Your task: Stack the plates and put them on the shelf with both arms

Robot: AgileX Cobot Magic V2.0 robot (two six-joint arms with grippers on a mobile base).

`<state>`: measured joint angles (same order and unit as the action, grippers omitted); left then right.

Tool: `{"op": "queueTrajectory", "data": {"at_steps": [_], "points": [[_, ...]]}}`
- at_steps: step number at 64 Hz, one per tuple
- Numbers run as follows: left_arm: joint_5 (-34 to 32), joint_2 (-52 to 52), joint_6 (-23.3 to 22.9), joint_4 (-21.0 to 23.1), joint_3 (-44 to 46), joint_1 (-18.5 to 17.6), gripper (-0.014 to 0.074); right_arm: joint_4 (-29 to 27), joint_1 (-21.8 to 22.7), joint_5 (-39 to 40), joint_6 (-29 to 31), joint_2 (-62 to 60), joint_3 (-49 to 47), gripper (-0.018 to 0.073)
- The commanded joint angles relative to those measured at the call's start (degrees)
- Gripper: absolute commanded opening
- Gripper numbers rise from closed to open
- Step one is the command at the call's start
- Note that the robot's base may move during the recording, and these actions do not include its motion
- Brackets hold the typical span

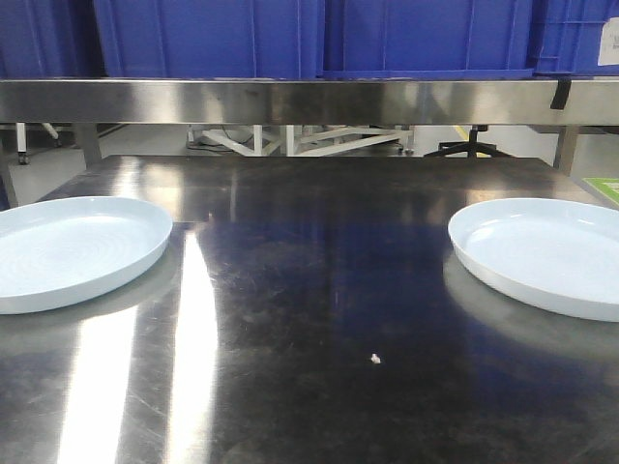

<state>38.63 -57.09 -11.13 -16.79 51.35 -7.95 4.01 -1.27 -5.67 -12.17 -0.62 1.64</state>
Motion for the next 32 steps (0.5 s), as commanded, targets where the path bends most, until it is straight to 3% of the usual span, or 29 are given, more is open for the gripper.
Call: {"op": "queueTrajectory", "data": {"at_steps": [1,16,32], "points": [[-2.35,0.30,0.00,-0.06,2.26,-0.42,0.0090,-0.04,0.21,5.05,0.66,-1.06,0.07,0.0056],[-6.12,-0.87,0.00,-2.10,2.26,-0.42,0.0090,-0.04,0.21,5.05,0.66,-1.06,0.07,0.0056],[-5.59,-0.87,0.00,-1.95,2.40,-0.42,0.0090,-0.04,0.21,5.05,0.66,-1.06,0.07,0.0056]]}}
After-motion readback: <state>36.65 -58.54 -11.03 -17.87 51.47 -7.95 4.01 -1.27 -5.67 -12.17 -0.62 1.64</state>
